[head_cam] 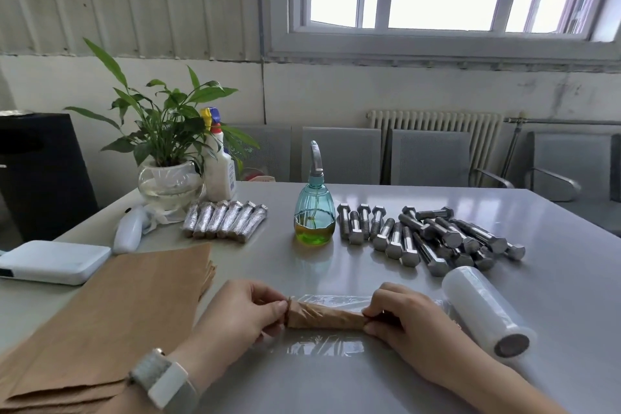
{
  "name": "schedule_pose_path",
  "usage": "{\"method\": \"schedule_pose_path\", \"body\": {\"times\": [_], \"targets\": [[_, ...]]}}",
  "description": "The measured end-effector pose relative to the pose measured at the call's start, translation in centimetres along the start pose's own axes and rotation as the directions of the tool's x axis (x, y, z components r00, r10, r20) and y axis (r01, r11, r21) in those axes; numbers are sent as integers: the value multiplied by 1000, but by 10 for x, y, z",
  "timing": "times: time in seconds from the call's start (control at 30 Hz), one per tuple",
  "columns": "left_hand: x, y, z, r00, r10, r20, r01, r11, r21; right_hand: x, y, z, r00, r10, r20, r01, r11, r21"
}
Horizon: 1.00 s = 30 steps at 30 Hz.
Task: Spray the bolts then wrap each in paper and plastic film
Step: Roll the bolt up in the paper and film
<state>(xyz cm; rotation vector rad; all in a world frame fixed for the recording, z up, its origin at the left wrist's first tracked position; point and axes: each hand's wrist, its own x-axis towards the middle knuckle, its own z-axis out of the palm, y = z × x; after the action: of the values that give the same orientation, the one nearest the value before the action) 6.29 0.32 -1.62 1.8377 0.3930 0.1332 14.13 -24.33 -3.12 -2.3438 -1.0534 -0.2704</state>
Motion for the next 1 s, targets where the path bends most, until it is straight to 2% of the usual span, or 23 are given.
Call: {"method": "schedule_pose_path", "body": {"times": [0.13, 0.23, 0.33, 0.43, 0.5, 0.6, 0.7, 0.77, 0.8, 0.83, 0.87, 0.9, 0.93, 0.97, 1.0], "targets": [[-7, -10, 8, 980, 166, -109, -150, 978, 144, 0, -1, 0, 1000, 3, 6, -2, 1000, -13], [-14, -14, 11, 934, 328, -141, -279, 917, 285, 0, 0, 0, 1000, -1, 11, 1, 1000, -14], [-14, -19, 12, 843, 524, -124, -417, 781, 464, -1, -1, 0, 1000, 15, 19, -15, 1000, -10], [-14, -18, 16, 766, 641, -50, -455, 596, 661, 0, -1, -1, 999, 31, 26, -31, 1000, -1], [-16, -12, 21, 737, 676, 21, -438, 453, 777, 0, -1, -1, 999, 40, 28, -40, 999, -8], [-18, -1, 33, 674, 717, 178, -382, 132, 915, 0, -1, -1, 999, 41, 22, -41, 999, -15], [-19, 2, 46, 702, 677, 221, -333, 38, 942, 0, 0, 0, 999, 38, 25, -37, 999, -18], [-27, 8, 52, 760, 605, 237, -296, -3, 955, 0, 1, -1, 999, 39, 32, -38, 999, -15], [-28, 10, 50, 788, 545, 287, -332, -16, 943, 0, 1, -1, 999, 39, 37, -38, 999, -12], [-26, 12, 44, 798, 530, 287, -355, 29, 934, 0, 0, -2, 998, 39, 43, -38, 999, -10], [-19, 13, 37, 839, 487, 244, -344, 128, 930, 0, 0, -2, 998, 40, 50, -40, 999, -7], [-13, 13, 24, 908, 369, 199, -320, 301, 899, 0, -1, -2, 998, 43, 54, -43, 999, -5], [-10, 19, 9, 954, 243, 174, -285, 566, 773, 1, -1, -3, 997, 46, 55, -46, 999, -3], [-3, 22, -6, 977, 143, 158, -209, 797, 566, 2, -1, -3, 997, 48, 53, -48, 999, -3], [3, 22, -21, 988, 78, 130, -123, 911, 393, 2, -1, -3, 997, 52, 51, -52, 999, -4]]}}
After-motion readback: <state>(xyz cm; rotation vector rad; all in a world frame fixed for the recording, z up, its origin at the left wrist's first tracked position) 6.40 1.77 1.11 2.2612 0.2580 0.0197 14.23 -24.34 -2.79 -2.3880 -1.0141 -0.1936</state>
